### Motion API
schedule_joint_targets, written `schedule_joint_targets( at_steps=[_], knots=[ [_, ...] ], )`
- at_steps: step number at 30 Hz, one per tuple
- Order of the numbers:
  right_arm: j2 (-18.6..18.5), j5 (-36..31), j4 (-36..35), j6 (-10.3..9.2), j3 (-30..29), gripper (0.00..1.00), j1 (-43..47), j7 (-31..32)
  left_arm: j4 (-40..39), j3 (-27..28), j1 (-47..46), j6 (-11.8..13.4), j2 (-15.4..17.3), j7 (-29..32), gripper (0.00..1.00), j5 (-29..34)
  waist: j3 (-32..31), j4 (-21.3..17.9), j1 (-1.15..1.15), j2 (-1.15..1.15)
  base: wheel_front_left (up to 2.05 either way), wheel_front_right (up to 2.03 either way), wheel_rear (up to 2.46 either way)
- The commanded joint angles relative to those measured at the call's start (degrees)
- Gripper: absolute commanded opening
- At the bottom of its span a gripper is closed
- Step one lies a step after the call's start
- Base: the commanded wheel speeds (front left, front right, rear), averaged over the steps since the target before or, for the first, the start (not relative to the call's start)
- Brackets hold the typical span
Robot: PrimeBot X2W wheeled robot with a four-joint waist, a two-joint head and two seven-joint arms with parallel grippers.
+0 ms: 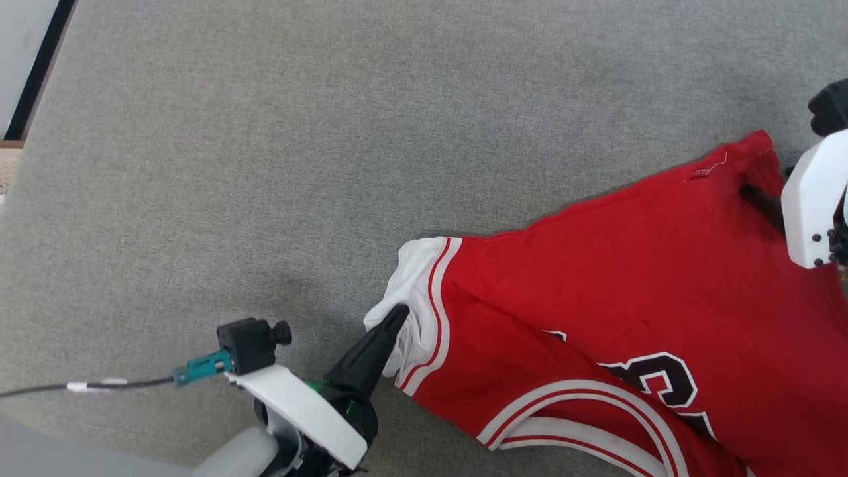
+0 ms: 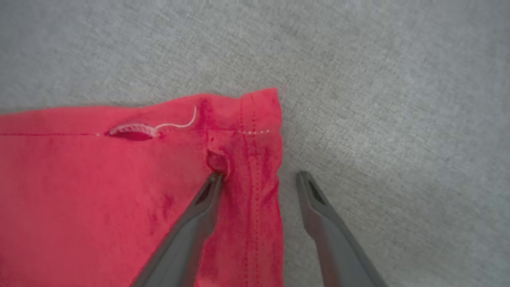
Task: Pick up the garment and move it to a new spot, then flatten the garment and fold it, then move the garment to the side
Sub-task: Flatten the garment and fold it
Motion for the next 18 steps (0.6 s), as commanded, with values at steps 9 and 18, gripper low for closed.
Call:
schedule_joint_targets(
  at_steps=[9, 18],
  knots=[
    [0.5, 5.6, 6.5, 0.0, 2.5, 0.0, -6.3, -10.2, 4.0, -0.8, -11.4, 0.0, 3.2, 0.5, 0.0, -1.2, -2.1, -2.9, 0.0, 0.0, 0.0, 0.0, 0.0],
    [3.7, 5.1, 14.3, 0.0, -3.1, 0.0, -21.0, -20.7, 10.3, 1.9, -31.5, 0.0, 7.2, 7.4, 0.0, -5.7, 0.3, -11.7, 0.0, 0.0, 0.0, 0.0, 0.0]
  ],
)
